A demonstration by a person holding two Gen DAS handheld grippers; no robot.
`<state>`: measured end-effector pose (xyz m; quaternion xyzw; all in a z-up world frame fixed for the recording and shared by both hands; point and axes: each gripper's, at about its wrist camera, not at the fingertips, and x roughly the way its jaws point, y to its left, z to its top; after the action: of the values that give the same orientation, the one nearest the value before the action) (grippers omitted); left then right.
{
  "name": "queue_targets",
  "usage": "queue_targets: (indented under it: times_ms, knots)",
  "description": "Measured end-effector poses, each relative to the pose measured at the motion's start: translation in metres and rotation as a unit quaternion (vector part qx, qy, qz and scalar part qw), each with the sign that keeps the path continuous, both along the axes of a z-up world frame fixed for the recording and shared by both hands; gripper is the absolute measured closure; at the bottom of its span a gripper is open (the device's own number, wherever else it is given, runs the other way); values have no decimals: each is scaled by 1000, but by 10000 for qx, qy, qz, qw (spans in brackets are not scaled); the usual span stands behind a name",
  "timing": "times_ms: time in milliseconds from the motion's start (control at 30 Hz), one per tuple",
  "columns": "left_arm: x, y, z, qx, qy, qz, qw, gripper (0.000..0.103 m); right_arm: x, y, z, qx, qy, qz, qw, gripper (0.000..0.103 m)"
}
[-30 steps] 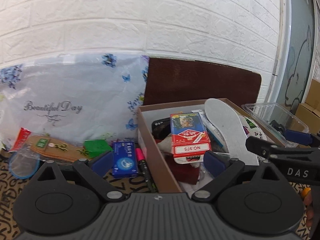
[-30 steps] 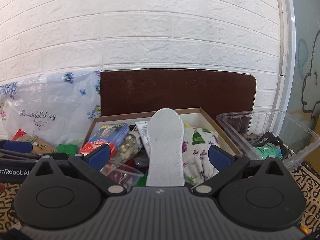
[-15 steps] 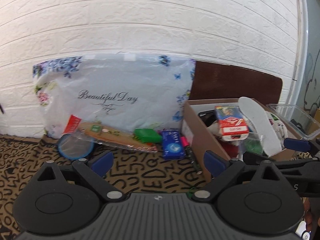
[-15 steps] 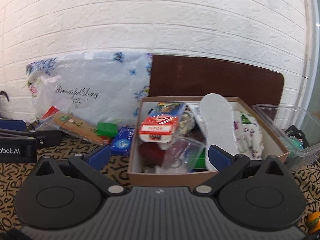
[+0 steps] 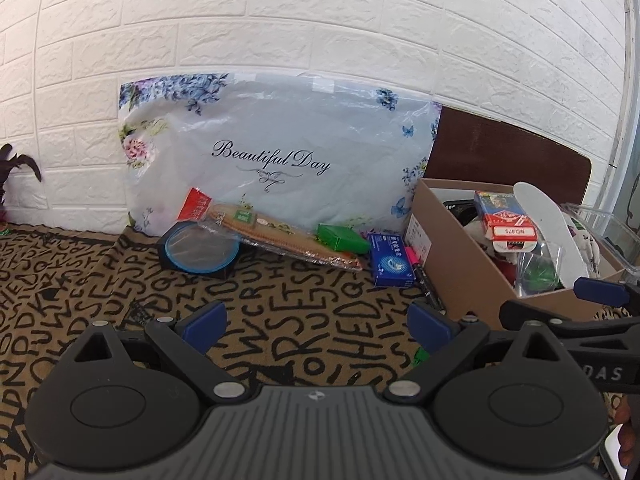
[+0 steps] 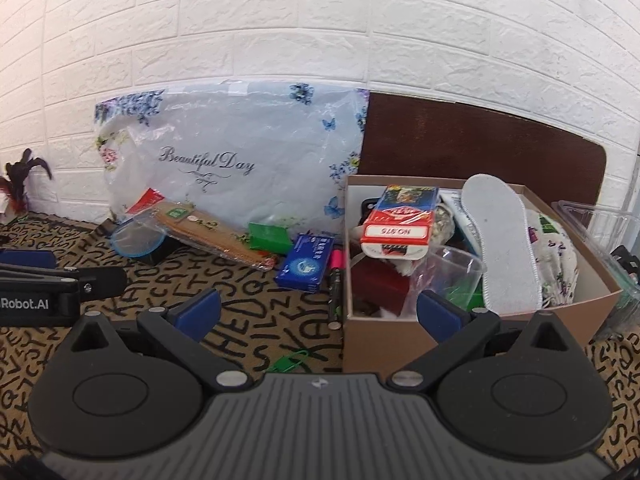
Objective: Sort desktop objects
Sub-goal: 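Move both open tools back over the tabletop items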
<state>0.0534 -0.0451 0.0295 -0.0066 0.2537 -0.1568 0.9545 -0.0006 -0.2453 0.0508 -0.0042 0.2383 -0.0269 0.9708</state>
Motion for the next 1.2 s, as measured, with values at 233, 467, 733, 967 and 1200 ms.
queue_targets:
  times_ms: [233,467,733,967,1200]
  knots:
    - [-5,21,-38,126,343,-40,9993,3,-18,15,-39,170,349,608,9974,2]
    - [11,45,-62,92,766,164,9969,4,-10,38,-71,152,792,962,9921,2]
    - [52,64,-45,33,518,438,9977,4,35,63,-56,3,467,1268,9908,2]
    - [106,83,-44,-259,593,732,9952,5,91,75,-47,171,260,1379,9900,2]
    - [155,89,-55,-353,678,831,9936,10,138,63,-69,122,335,682,9970,2]
